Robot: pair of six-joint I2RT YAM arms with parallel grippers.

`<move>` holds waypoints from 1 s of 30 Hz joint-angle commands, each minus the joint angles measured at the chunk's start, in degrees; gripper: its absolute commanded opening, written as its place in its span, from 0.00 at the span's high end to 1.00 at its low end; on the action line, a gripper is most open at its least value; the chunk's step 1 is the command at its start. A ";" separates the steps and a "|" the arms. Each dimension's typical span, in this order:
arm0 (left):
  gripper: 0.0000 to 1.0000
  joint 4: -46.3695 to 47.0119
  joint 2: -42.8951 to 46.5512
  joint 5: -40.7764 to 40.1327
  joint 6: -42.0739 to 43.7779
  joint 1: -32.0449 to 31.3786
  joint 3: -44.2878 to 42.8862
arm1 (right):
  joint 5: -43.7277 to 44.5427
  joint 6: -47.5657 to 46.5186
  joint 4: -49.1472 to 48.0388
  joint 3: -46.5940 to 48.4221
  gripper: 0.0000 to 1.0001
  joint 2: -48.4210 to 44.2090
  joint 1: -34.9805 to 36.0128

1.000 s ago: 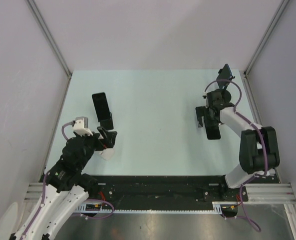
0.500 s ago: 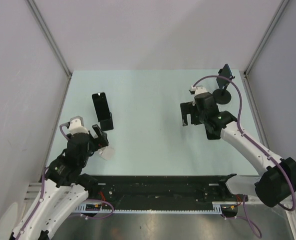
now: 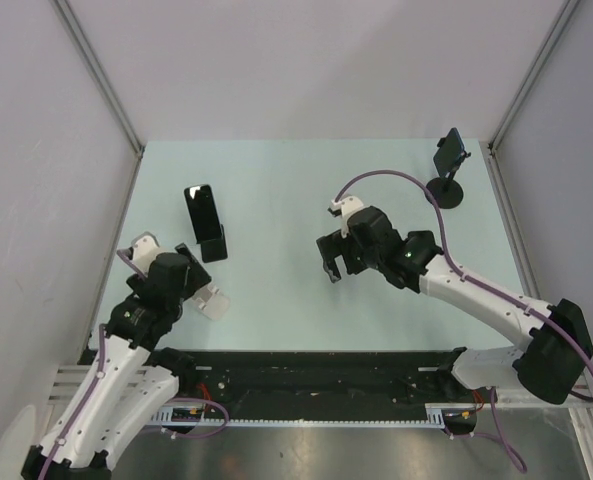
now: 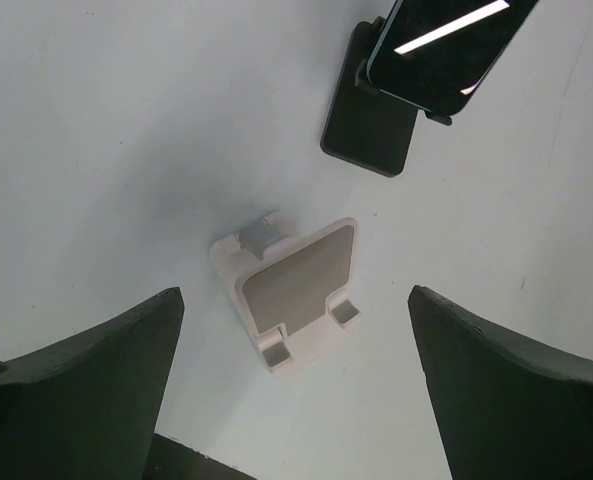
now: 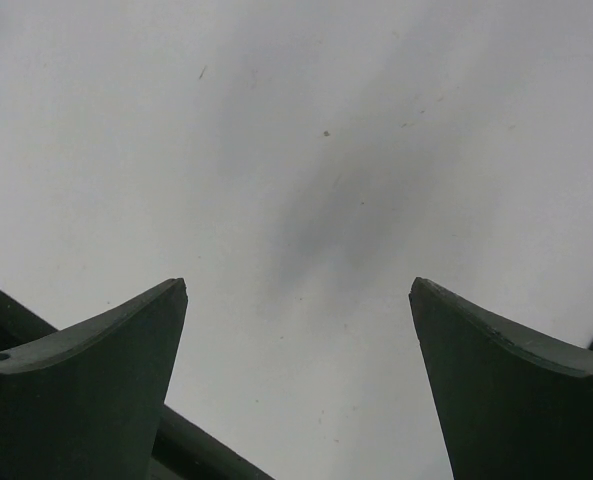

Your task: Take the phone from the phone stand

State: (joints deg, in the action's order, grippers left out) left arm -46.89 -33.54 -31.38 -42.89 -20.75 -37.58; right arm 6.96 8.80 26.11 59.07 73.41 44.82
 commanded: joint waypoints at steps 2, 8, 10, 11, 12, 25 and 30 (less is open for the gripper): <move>0.00 0.31 -4.94 -2.81 -10.35 0.36 0.41 | -2.91 -1.68 -3.34 -0.80 0.00 0.77 1.59; 0.00 1.36 -8.91 -5.27 -15.37 0.36 1.19 | -5.38 -3.26 -3.61 -0.88 0.00 1.65 1.76; 0.00 2.59 -10.58 -5.45 -15.47 0.36 1.28 | -5.55 -3.61 -3.52 -0.88 0.00 1.83 1.76; 0.00 3.03 -11.28 -5.10 -15.47 0.36 1.37 | -5.82 -3.96 -3.43 -0.88 0.00 1.83 1.76; 0.00 3.56 -11.89 -4.92 -15.38 0.36 1.37 | -5.91 -4.14 -3.35 -0.88 0.00 2.00 1.76; 0.15 9.27 -16.82 -4.13 -15.64 0.36 4.10 | -9.07 -5.11 -4.22 -1.41 0.00 3.15 2.38; 0.33 10.16 -17.61 -3.35 -15.03 0.36 4.36 | -9.51 -4.93 -4.57 -1.59 0.01 3.85 3.43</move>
State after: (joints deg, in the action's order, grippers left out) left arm -38.87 -50.94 -34.13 -56.97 -20.71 -33.47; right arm -1.28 4.36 23.73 57.95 76.62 47.20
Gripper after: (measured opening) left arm 0.739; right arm 0.994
